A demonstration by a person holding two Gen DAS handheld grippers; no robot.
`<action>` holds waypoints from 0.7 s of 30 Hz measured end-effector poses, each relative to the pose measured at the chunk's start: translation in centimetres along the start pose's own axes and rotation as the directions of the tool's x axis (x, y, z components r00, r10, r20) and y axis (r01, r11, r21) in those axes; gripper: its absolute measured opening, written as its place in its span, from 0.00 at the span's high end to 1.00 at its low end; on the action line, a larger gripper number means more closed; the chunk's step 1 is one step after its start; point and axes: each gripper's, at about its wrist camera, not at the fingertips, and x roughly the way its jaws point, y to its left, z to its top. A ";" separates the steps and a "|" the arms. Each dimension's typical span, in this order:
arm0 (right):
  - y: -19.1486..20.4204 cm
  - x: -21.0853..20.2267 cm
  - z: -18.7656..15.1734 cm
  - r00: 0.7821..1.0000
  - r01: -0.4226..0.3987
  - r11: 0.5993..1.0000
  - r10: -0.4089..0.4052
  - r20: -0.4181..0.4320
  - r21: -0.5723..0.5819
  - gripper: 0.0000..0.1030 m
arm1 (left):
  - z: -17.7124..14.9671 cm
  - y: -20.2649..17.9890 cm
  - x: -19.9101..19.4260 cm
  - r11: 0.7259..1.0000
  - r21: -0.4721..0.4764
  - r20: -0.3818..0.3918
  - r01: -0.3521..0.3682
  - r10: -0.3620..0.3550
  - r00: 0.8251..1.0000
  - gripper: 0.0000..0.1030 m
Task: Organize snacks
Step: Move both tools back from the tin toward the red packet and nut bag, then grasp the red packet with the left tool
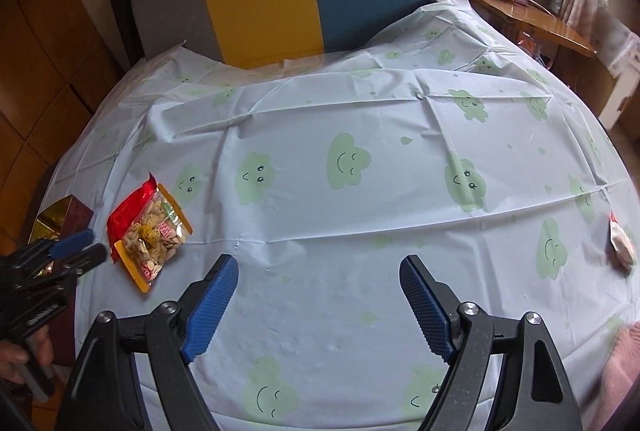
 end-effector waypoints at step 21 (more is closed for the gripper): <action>0.3 -0.1 0.1 1.000 -0.012 1.000 0.011 -0.006 -0.015 0.16 | 1.5 -0.1 1.4 0.994 0.099 -0.011 -0.055 0.056 0.998 0.57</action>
